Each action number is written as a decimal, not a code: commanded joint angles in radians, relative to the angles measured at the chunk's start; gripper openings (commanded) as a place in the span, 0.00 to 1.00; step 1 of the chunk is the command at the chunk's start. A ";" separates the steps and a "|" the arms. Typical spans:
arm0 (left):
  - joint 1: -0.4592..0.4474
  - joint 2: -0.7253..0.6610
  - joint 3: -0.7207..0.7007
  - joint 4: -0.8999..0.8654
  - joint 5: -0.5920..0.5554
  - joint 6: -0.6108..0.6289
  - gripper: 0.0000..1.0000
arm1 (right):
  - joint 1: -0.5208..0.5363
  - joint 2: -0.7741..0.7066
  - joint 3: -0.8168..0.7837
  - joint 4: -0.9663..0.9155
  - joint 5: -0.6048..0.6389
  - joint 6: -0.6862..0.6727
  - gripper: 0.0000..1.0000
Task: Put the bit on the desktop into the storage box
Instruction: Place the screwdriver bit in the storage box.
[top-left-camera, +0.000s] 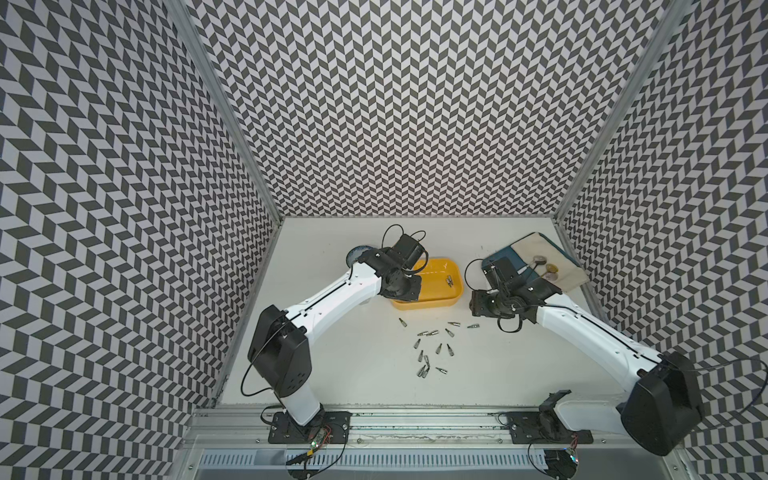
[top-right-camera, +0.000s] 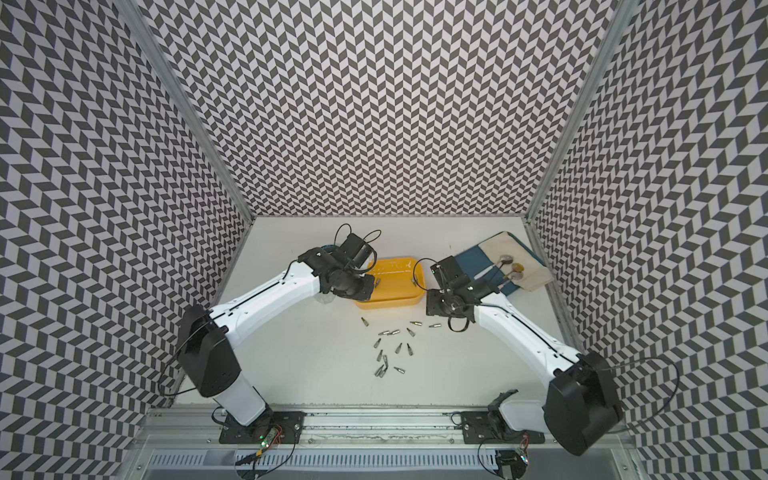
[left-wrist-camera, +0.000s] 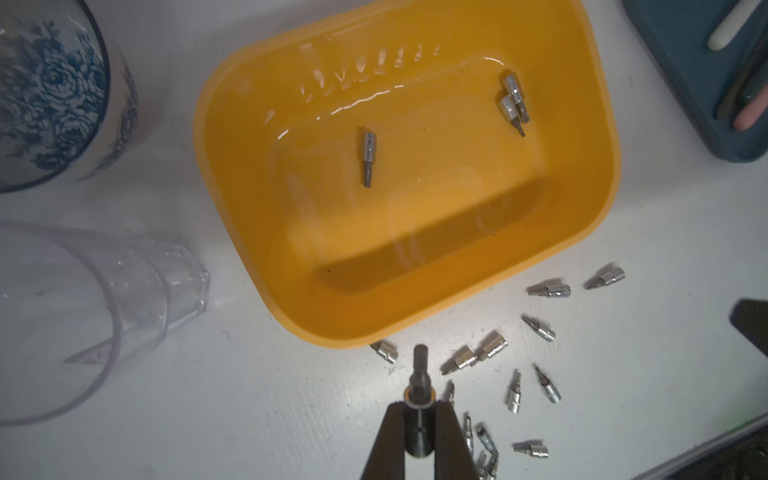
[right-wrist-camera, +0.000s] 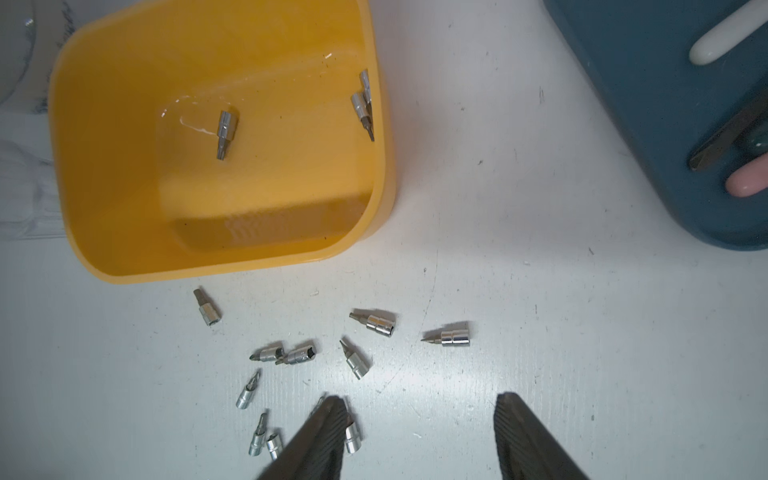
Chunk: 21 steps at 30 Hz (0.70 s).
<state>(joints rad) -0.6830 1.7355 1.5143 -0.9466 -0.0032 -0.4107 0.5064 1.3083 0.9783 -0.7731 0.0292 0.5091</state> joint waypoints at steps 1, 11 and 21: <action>0.030 0.092 0.071 -0.029 -0.014 0.098 0.00 | 0.000 -0.038 -0.030 0.051 -0.031 0.027 0.62; 0.068 0.294 0.218 0.026 -0.085 0.158 0.00 | 0.001 -0.074 -0.105 0.081 -0.085 0.052 0.61; 0.106 0.424 0.282 0.043 -0.076 0.195 0.00 | 0.000 -0.024 -0.154 0.123 -0.144 0.046 0.61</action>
<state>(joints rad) -0.5850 2.1342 1.7634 -0.9188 -0.0708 -0.2401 0.5064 1.2682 0.8433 -0.7013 -0.0849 0.5507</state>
